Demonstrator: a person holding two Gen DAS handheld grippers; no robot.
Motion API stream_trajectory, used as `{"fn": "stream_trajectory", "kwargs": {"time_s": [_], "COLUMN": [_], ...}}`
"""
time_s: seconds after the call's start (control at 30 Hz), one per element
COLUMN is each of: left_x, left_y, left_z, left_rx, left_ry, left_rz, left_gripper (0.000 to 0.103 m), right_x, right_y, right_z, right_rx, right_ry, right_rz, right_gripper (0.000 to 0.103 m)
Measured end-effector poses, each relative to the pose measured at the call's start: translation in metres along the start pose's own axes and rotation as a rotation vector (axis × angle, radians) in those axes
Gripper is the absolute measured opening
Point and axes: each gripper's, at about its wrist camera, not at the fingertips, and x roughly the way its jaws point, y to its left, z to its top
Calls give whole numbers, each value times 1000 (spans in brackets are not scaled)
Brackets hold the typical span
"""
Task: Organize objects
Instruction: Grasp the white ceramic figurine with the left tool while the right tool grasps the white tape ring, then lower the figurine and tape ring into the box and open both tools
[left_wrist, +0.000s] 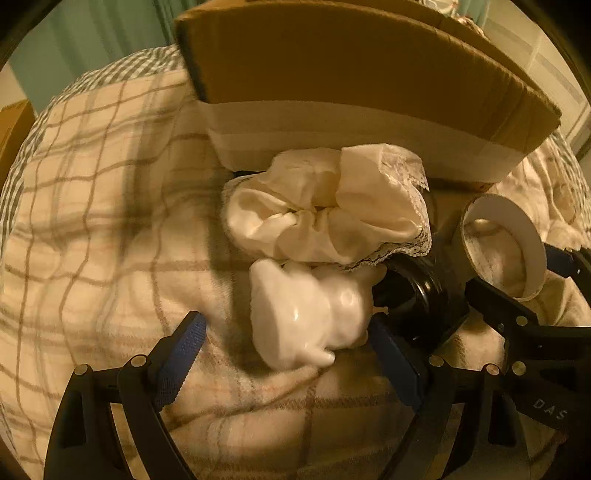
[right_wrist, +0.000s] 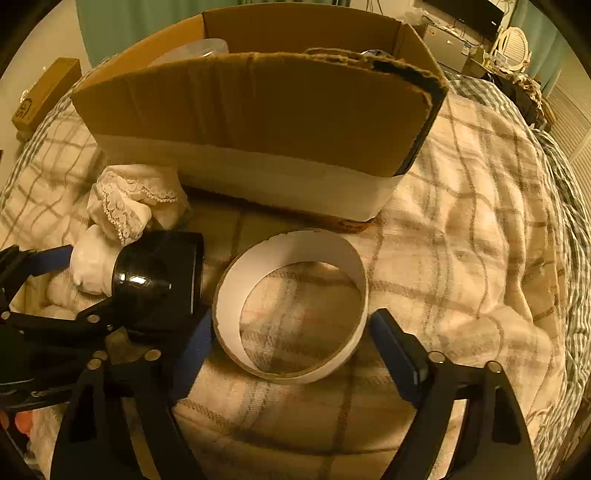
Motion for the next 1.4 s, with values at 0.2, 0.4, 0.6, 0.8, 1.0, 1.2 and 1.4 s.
{"fn": "stream_trajectory", "kwargs": {"time_s": [0.2, 0.4, 0.6, 0.8, 1.0, 1.2, 1.4], "left_x": [-6, -26, -68, -107, -122, -161, -188], "left_y": [-9, -7, -5, 12, 28, 37, 39], "left_z": [-5, -21, -41, -33, -16, 2, 43], "left_rx": [28, -14, -62, -107, -130, -152, -121], "left_ry": [-23, -40, -88, -152, -203, -281, -353], "left_rz": [-37, -50, -51, -61, -95, -124, -103], "left_gripper": [68, 63, 63, 63, 63, 63, 63], "right_x": [-3, -17, -47, -85, -129, -173, -202], "right_y": [-1, -7, -3, -3, 2, 2, -5], "right_z": [-2, -7, -12, -14, -16, -8, 18], "right_rx": [9, 42, 57, 34, 37, 49, 47], "right_ry": [-8, -42, -109, -182, -258, -335, -403], "right_rz": [10, 27, 35, 15, 23, 40, 48], "right_gripper": [81, 81, 80, 80, 80, 80, 80]}}
